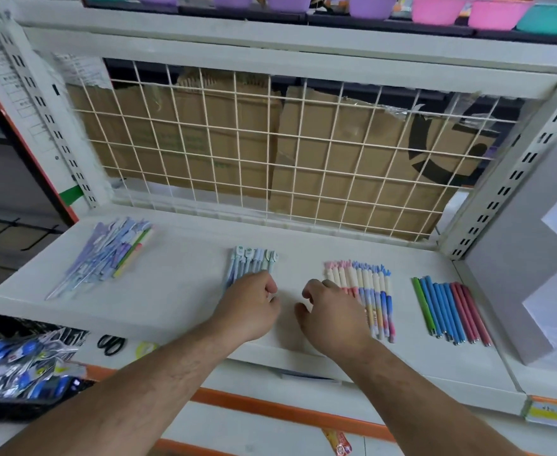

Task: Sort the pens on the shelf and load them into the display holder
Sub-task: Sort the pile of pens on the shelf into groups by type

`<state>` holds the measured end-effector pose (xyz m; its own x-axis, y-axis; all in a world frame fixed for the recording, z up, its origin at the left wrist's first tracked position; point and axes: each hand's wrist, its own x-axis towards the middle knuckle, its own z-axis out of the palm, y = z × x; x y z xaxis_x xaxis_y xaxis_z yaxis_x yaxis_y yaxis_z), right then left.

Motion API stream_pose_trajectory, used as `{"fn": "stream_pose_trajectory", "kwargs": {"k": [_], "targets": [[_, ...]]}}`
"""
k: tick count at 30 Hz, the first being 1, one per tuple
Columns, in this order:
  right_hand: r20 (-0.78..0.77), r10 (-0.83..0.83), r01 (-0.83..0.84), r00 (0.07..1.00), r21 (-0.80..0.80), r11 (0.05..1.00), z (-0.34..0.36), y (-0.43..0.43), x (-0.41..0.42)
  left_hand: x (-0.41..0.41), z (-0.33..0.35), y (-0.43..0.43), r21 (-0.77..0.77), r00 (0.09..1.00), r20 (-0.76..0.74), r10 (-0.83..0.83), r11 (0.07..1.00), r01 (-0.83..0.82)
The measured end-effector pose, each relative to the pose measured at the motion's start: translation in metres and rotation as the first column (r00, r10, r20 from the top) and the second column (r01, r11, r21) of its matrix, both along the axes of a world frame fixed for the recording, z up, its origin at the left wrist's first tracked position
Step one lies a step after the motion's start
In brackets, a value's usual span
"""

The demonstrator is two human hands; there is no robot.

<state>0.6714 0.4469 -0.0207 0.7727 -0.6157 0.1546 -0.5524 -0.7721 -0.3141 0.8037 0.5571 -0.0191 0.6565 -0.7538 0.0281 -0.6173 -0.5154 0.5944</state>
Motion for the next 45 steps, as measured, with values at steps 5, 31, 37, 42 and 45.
{"fn": "stream_pose_trajectory", "kwargs": {"k": [5, 31, 37, 42, 45], "targets": [[0.009, 0.043, -0.043, 0.999, 0.028, 0.999, 0.011, 0.027, 0.045, 0.039, 0.004, 0.026, -0.014, 1.000, 0.018, 0.009, 1.000, -0.009], [-0.042, 0.032, -0.030, 0.999, 0.035, 0.999, -0.003, 0.124, 0.244, 0.274, -0.018, 0.121, 0.408, 0.848, 0.529, -0.022, 0.883, -0.231], [-0.027, 0.003, -0.002, 1.000, 0.049, 0.999, -0.004, 0.116, 0.246, 0.274, -0.016, 0.111, 0.389, 0.846, 0.526, -0.086, 0.909, -0.150], [-0.025, 0.030, -0.028, 0.999, 0.057, 0.998, -0.007, 0.113, 0.248, 0.271, -0.006, 0.100, 0.532, 0.894, 0.430, -0.126, 0.835, -0.139], [0.004, 0.051, -0.051, 0.999, 0.082, 0.995, -0.008, 0.113, 0.249, 0.271, -0.002, 0.097, 0.611, 0.901, 0.389, -0.190, 0.786, -0.098]]}}
